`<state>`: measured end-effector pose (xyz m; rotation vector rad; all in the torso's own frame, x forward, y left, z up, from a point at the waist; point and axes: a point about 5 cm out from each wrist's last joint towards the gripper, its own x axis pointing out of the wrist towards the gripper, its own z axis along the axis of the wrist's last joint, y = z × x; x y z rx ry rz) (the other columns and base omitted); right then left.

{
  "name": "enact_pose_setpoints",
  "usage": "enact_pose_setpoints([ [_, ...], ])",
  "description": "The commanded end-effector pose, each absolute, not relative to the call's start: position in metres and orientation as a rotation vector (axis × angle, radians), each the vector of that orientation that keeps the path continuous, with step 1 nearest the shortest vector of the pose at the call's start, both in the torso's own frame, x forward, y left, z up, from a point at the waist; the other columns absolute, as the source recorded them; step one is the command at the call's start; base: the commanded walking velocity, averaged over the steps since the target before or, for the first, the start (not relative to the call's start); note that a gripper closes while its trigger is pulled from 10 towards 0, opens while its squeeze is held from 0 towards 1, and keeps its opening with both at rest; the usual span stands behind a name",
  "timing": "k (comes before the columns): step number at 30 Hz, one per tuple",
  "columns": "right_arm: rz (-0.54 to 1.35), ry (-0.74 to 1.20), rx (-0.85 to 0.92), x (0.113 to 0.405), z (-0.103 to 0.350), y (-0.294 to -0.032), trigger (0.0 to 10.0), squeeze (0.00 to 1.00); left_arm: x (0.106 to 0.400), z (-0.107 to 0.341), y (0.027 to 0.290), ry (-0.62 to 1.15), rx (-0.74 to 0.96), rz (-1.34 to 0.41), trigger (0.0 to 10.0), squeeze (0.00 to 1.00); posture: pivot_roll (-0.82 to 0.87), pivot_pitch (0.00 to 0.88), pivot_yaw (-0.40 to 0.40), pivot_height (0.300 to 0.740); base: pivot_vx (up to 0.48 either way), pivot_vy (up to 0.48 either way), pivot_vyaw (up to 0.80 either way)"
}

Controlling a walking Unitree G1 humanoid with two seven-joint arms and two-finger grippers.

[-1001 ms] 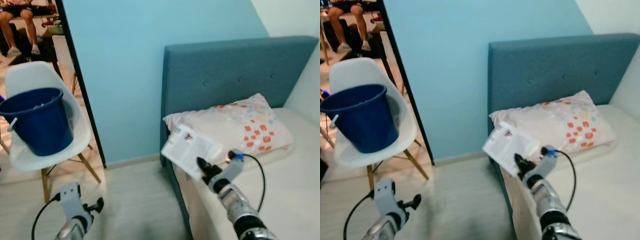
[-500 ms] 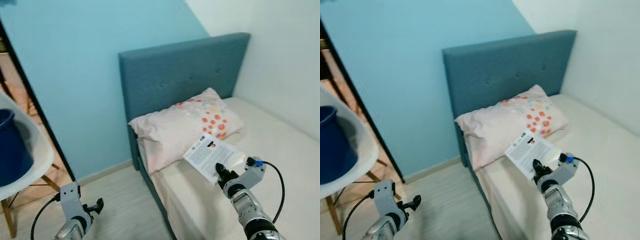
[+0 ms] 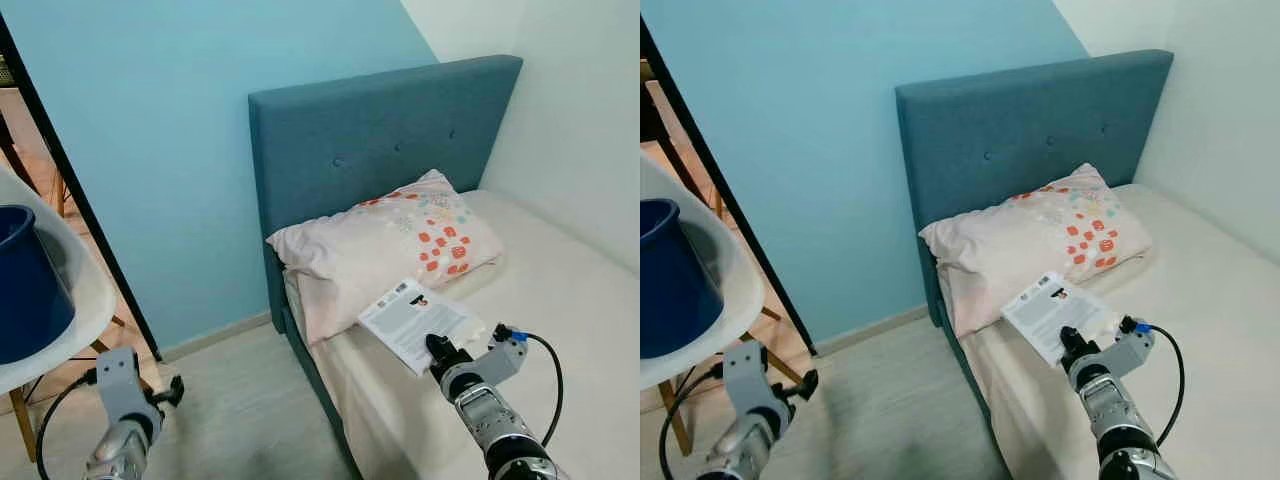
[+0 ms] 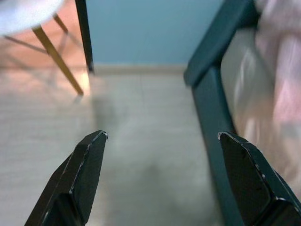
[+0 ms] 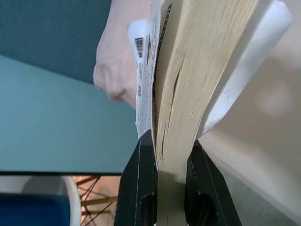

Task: Clean up the room

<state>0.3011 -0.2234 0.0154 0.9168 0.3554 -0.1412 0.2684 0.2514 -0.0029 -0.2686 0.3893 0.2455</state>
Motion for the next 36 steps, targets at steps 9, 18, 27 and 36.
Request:
enact_pose_setpoints([
  [9, -0.096, 0.381, 0.865, 0.306, 0.026, -0.239, 10.0, 0.0, 0.279, 0.007, 0.248, 0.311, -0.351, 0.261, 10.0, 0.0, -0.09, 0.0, -0.046, 0.68, 0.0, 0.0, 0.0],
  [18, -0.059, 0.366, 0.853, 0.313, 0.034, -0.237, 10.0, 0.0, 0.282, 0.012, 0.252, 0.296, -0.355, 0.256, 10.0, 0.0, -0.08, 0.0, -0.044, 0.635, 0.0, 0.0, 0.0],
  [27, -0.077, 0.361, 0.803, 0.317, 0.042, -0.247, 10.0, 0.0, 0.281, 0.013, 0.253, 0.284, -0.341, 0.252, 10.0, 0.0, -0.07, 0.013, -0.039, 0.59, 0.0, 0.0, 0.0],
  [36, -0.13, 0.335, 0.789, 0.316, 0.047, -0.263, 10.0, 0.0, 0.281, 0.016, 0.258, 0.266, -0.33, 0.25, 10.0, 0.0, -0.06, 0.03, -0.036, 0.55, 0.0, 0.0, 0.0],
])
